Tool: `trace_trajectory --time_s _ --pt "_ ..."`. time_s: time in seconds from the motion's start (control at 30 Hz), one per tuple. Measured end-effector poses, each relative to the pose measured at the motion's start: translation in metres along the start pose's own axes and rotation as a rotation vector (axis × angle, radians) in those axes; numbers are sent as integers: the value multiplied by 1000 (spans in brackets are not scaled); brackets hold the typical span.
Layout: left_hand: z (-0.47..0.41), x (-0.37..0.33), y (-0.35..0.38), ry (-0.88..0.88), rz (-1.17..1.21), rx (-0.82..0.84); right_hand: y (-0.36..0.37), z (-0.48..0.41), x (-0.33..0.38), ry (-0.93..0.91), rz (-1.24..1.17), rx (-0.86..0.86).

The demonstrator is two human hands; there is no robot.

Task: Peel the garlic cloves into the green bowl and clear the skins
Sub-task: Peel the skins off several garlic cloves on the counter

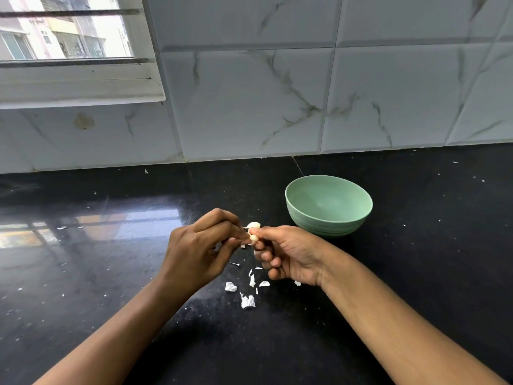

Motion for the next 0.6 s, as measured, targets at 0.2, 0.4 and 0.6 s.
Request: trace_trajectory --time_s 0.2,0.4,0.6 --pt "0 2 0 -64 62 -11 -3 -2 1 -88 123 -32" --pt "-2 19 0 -391 304 -103 -8 5 28 -598 252 -140" --pt "-2 14 5 -476 361 -60 -8 8 30 -791 413 -248"
Point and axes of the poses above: each hand's wrist, its own z-axis away from the middle knuckle, its own y-axis out of the palm, x = y × z, the point moved 5 cm from there along -z, towards the middle knuckle, and after that the axes turned 8 degrees about -z, right-handed, at the moved point
